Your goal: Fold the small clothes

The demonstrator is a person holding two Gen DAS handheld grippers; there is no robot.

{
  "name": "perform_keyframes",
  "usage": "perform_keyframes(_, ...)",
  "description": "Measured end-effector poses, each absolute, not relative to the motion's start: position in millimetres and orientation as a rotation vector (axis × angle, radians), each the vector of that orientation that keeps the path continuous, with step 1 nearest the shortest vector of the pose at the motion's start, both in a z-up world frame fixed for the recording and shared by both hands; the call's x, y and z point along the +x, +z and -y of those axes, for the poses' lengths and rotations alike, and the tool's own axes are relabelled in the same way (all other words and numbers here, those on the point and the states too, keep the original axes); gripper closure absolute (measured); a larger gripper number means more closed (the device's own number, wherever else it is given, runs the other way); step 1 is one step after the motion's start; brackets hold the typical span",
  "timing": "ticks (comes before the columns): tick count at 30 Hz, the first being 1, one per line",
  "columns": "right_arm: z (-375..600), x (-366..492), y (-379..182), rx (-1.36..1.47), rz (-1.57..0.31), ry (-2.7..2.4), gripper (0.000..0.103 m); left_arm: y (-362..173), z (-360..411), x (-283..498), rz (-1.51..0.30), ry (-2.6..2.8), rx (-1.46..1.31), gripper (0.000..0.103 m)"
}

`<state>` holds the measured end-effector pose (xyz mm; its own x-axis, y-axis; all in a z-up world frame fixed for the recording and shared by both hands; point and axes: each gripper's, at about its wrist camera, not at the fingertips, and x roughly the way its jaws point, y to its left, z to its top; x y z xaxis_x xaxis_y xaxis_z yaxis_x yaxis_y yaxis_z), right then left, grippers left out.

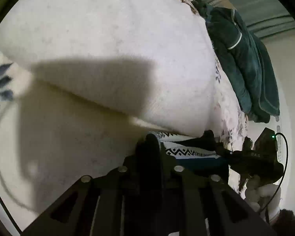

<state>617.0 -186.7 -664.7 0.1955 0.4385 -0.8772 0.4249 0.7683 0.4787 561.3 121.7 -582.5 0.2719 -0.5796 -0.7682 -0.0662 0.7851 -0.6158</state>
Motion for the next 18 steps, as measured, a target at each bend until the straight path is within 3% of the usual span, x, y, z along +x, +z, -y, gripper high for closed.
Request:
perform_keyframes(1,187.2,617.2,-664.9,0.794,-1.433,0.012,0.093,-577.1,-121.9,558.1,-1.267,-0.373,-0.610,0.075)
perform_keyframes(2,187.5,616.2,-662.5,0.799,-1.446,0.007,0.085,-570.4,-122.3,553.7,-1.274,-0.350,-0.588,0.053)
perform_keyframes(4,185.6,611.2,-647.2,0.760,-1.444,0.024,0.068,-553.6,-126.3,537.4,-1.243,-0.327,-0.576,0.040)
perform_keyframes(5,185.4,606.4,-640.6,0.720,-1.440,0.015,0.053,-546.2,-127.6,528.8,-1.227,-0.315,-0.569,0.040)
perform_keyframes(7,181.3,589.2,-621.8,0.625,-1.424,0.015,0.048,-529.1,-126.8,505.8,-1.205,-0.267,-0.503,0.039)
perform_keyframes(12,157.0,521.6,-585.7,0.410,-1.415,0.003,0.017,-493.2,-120.4,427.3,-1.192,-0.140,-0.379,0.038)
perform_keyframes(16,134.9,443.7,-570.5,0.292,-1.411,0.007,0.003,-480.0,-113.1,366.3,-1.208,-0.075,-0.309,0.035)
perform_keyframes(18,126.6,408.4,-563.2,0.261,-1.404,-0.002,0.000,-472.8,-101.7,337.6,-1.208,-0.045,-0.244,0.031)
